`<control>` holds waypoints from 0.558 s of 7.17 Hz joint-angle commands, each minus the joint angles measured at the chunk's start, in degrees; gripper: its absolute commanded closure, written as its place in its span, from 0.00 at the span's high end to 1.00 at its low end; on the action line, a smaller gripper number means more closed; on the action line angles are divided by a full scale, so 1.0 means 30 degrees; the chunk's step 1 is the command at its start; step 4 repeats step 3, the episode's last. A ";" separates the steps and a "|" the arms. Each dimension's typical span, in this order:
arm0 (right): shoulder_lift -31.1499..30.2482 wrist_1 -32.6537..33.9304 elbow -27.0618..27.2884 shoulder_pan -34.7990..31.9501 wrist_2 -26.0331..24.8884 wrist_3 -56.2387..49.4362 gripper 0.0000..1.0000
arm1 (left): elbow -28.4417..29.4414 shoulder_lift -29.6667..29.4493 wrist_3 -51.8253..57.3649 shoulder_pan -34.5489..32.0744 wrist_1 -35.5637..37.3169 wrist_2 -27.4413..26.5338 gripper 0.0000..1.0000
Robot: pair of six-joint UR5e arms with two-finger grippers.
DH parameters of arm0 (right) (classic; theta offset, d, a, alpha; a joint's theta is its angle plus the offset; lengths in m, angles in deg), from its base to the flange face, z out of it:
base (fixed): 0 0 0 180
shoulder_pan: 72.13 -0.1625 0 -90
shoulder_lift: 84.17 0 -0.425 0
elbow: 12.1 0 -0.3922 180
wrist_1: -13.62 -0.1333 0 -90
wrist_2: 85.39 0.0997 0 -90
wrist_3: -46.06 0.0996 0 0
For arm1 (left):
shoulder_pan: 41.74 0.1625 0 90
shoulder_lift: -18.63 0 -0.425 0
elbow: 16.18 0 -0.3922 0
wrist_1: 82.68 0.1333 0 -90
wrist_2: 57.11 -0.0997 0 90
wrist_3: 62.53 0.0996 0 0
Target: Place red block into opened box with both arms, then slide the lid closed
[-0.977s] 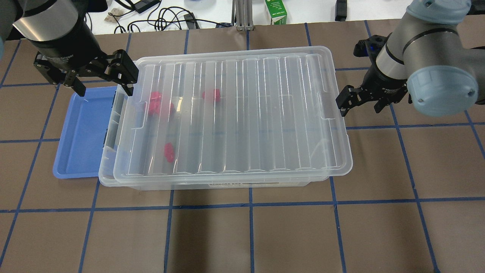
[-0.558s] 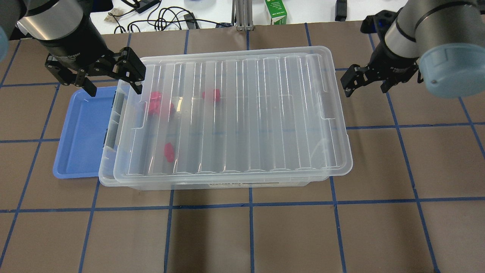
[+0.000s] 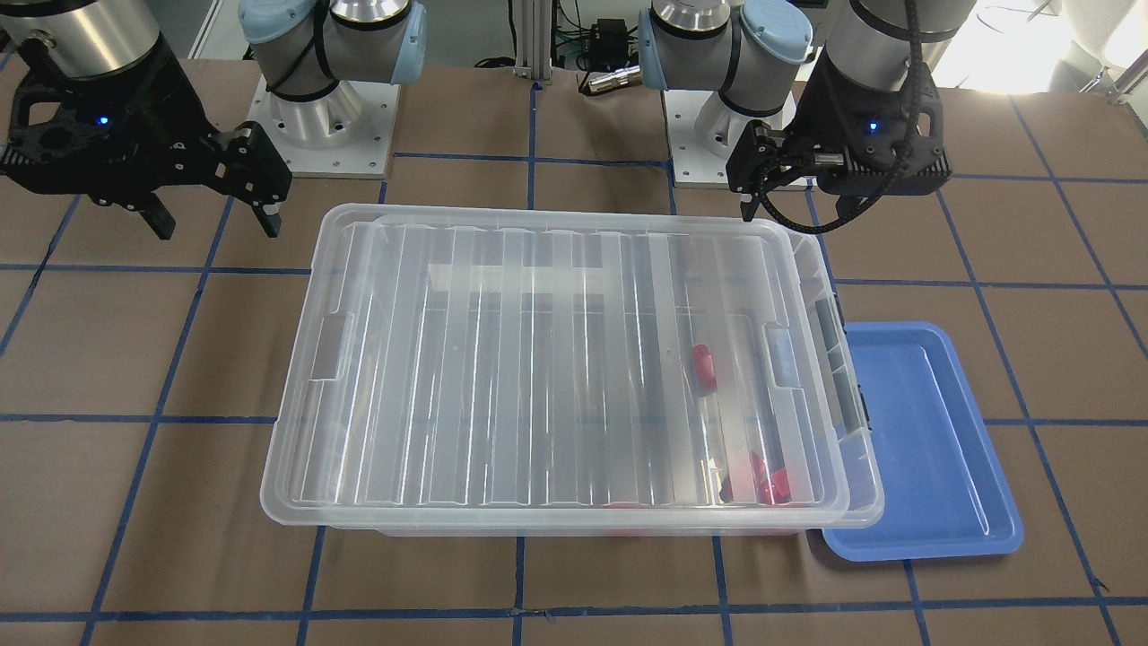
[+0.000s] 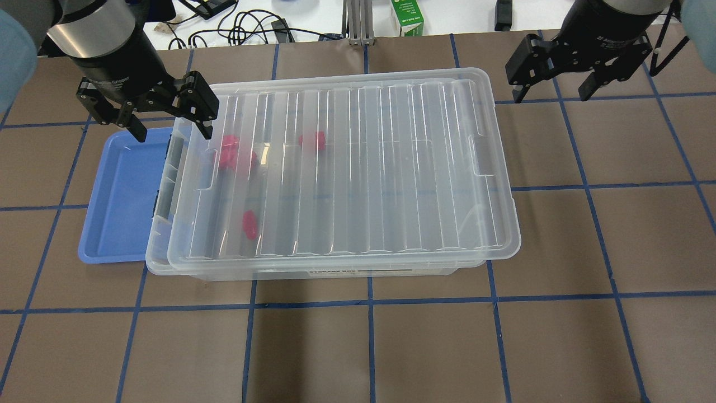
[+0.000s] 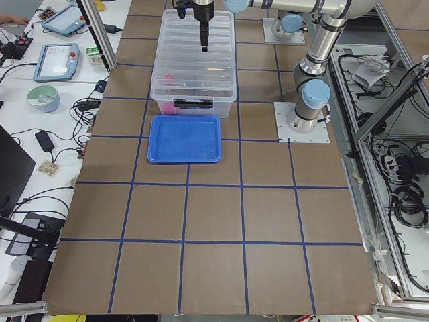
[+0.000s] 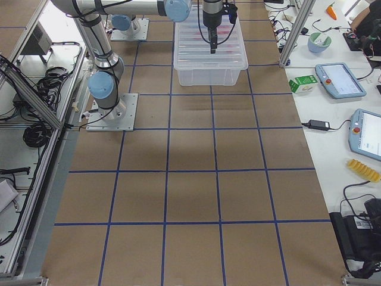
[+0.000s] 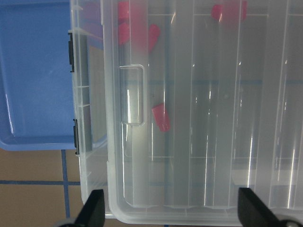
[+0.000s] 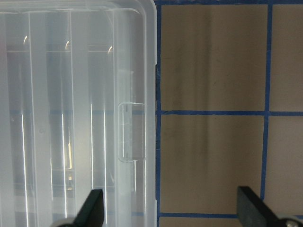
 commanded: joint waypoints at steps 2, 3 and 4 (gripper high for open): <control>0.0124 0.0072 -0.0010 -0.0569 -0.0382 0.0585 1.00 | 0.0028 0.0082 0.0149 -0.0167 0.0045 -0.0147 1.00; 0.0125 0.0072 -0.0010 -0.0569 -0.0469 0.0468 1.00 | 0.0029 -0.0004 0.0034 -0.0196 0.0973 -0.0090 1.00; 0.0125 0.0072 -0.0010 -0.0569 -0.0469 0.0468 1.00 | 0.0029 -0.0004 0.0034 -0.0196 0.0973 -0.0090 1.00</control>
